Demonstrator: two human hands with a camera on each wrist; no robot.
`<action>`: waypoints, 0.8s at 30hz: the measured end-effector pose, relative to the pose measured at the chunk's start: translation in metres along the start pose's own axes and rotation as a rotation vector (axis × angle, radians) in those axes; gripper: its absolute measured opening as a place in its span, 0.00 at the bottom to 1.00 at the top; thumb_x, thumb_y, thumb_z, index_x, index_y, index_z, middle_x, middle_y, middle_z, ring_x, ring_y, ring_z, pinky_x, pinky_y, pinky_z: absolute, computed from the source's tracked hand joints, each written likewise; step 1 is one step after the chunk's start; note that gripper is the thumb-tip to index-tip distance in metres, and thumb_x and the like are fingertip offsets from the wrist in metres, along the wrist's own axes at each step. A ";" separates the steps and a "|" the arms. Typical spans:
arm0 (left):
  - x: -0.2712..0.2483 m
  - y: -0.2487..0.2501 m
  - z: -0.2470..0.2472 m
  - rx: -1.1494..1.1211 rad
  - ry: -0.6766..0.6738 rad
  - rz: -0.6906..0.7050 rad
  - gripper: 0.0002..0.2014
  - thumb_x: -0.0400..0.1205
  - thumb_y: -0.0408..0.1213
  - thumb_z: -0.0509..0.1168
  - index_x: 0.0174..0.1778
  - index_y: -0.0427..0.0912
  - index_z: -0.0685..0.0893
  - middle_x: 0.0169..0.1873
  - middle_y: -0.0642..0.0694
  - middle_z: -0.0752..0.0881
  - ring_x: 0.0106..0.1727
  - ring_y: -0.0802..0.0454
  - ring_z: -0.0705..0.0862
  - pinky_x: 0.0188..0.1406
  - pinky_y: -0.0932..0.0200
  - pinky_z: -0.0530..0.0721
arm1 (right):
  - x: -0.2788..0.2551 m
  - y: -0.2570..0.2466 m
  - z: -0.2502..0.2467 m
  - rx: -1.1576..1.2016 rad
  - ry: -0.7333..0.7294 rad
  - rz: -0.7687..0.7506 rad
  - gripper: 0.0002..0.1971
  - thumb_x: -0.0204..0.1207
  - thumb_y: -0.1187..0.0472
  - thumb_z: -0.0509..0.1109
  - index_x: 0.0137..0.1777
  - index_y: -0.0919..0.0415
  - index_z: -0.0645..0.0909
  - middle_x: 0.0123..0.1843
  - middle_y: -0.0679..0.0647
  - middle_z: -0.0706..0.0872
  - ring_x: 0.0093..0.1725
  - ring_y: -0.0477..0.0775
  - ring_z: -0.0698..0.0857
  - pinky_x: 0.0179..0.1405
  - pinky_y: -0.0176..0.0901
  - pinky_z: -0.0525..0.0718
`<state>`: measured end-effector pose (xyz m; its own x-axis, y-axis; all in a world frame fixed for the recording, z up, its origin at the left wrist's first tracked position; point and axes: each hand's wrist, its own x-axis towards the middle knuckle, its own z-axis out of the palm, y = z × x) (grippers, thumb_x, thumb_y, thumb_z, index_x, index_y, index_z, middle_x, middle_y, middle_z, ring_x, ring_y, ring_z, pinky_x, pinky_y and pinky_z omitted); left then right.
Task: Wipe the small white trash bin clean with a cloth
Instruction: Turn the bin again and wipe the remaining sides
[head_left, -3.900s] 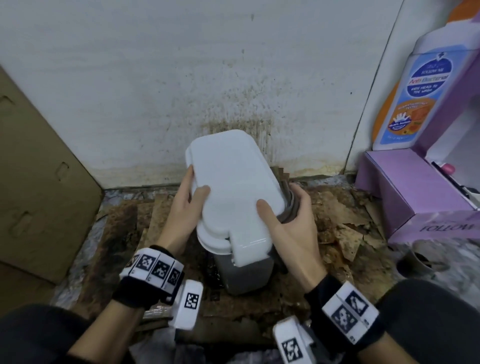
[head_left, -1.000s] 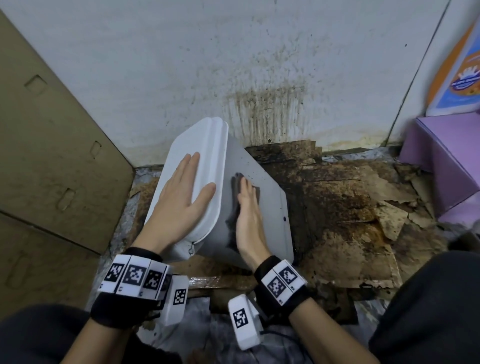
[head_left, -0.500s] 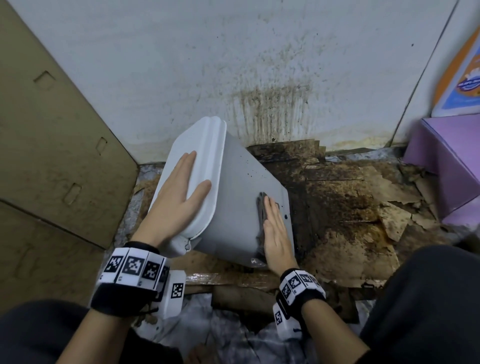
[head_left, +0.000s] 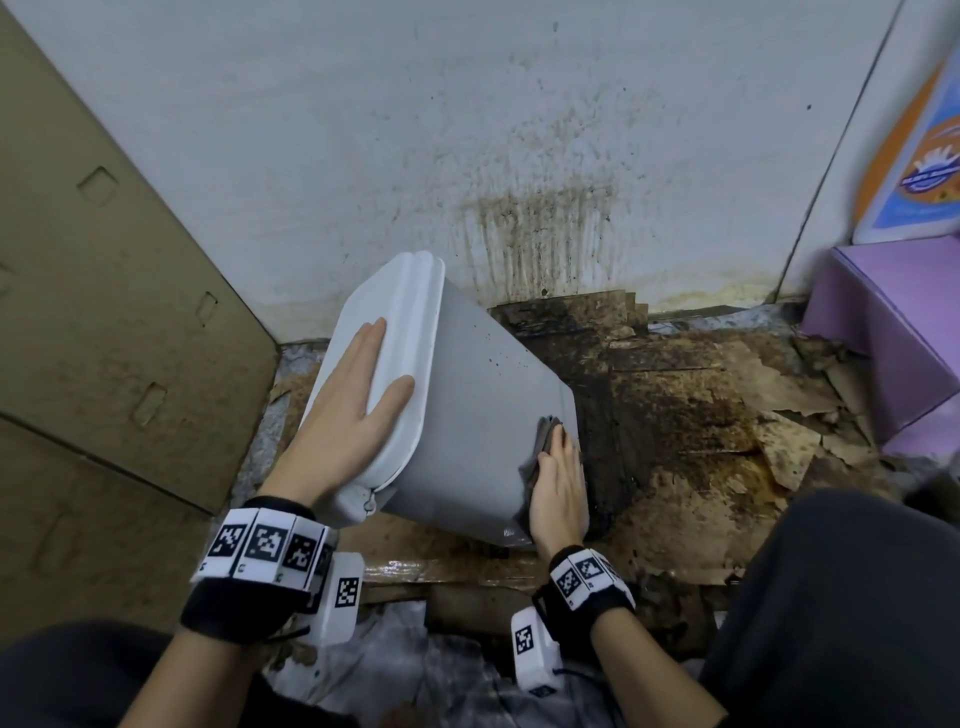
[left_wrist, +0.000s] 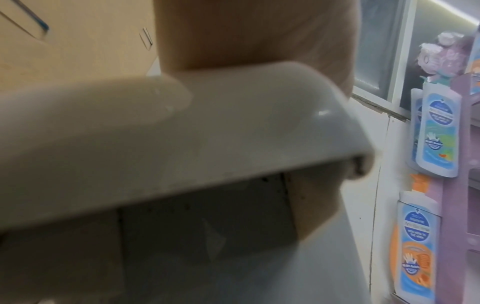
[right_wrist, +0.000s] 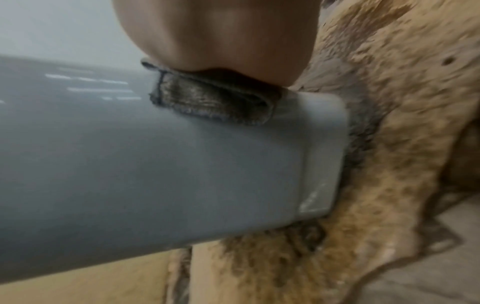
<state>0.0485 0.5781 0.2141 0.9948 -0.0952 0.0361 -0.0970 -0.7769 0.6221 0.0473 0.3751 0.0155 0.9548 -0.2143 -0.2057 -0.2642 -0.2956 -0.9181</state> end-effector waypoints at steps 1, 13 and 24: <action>0.000 0.000 0.000 0.002 0.000 0.004 0.35 0.91 0.55 0.55 0.92 0.54 0.49 0.91 0.62 0.51 0.90 0.64 0.49 0.91 0.52 0.49 | 0.000 -0.011 0.003 -0.021 -0.009 -0.013 0.29 0.92 0.57 0.46 0.92 0.55 0.50 0.94 0.48 0.49 0.92 0.48 0.46 0.91 0.50 0.42; 0.005 -0.005 0.006 0.035 0.000 0.041 0.38 0.88 0.62 0.52 0.92 0.56 0.47 0.90 0.64 0.48 0.90 0.67 0.46 0.90 0.54 0.47 | 0.034 -0.164 0.011 0.186 -0.411 -0.274 0.31 0.90 0.47 0.43 0.92 0.46 0.40 0.93 0.49 0.35 0.91 0.51 0.36 0.91 0.63 0.41; 0.001 -0.007 0.004 -0.017 -0.012 0.019 0.35 0.90 0.60 0.54 0.92 0.59 0.48 0.89 0.68 0.48 0.88 0.73 0.45 0.90 0.54 0.47 | 0.073 -0.075 -0.008 -0.121 -0.404 -0.472 0.30 0.91 0.55 0.40 0.91 0.56 0.37 0.92 0.49 0.34 0.91 0.49 0.33 0.90 0.47 0.34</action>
<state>0.0499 0.5812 0.2066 0.9923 -0.1174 0.0389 -0.1153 -0.7640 0.6349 0.1360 0.3741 0.0724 0.9420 0.3263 0.0780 0.2067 -0.3811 -0.9011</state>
